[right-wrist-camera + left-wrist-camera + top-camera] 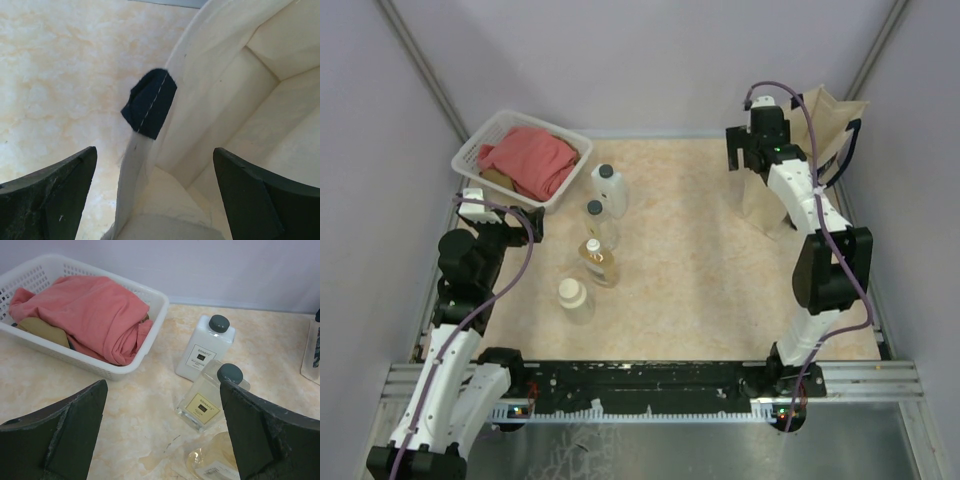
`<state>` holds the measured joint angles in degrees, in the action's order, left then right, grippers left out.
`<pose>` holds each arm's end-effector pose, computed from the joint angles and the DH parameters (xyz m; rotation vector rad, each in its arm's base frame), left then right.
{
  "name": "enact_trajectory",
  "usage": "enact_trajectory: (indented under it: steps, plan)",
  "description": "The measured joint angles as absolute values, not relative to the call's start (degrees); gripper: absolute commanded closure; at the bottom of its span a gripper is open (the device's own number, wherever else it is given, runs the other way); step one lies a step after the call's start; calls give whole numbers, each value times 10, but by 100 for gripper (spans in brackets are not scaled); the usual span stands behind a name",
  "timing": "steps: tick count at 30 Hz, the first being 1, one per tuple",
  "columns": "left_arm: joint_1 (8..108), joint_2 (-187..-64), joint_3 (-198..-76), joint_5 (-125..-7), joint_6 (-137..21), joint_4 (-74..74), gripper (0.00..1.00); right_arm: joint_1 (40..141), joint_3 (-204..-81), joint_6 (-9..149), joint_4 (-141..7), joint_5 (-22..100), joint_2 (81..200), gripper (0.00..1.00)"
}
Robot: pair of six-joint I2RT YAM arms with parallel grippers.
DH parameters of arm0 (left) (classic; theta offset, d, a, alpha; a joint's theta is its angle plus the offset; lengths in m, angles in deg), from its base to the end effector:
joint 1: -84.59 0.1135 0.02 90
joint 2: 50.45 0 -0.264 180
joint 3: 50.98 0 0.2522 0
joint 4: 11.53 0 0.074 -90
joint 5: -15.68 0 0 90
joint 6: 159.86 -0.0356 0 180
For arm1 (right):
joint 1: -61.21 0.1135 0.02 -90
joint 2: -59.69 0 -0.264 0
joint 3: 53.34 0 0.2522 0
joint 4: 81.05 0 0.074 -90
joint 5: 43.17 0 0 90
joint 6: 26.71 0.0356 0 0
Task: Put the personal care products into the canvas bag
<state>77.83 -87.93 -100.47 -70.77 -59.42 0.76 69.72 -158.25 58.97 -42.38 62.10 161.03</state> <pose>0.1653 -0.0218 0.3261 -0.0020 1.5828 -0.2839 0.4091 0.0517 0.3258 -0.0920 2.1674 -0.2488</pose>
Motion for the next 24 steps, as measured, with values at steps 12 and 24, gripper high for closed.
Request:
enact_trajectory:
  steps: [12,24]
  plan:
    - [778,-894,-995,-707,-594,1,1,699,-1468,629,-398,555,1531,40]
    - [778,-903,-989,-692,-591,-9,1,778,-1416,663,-326,523,1404,36]
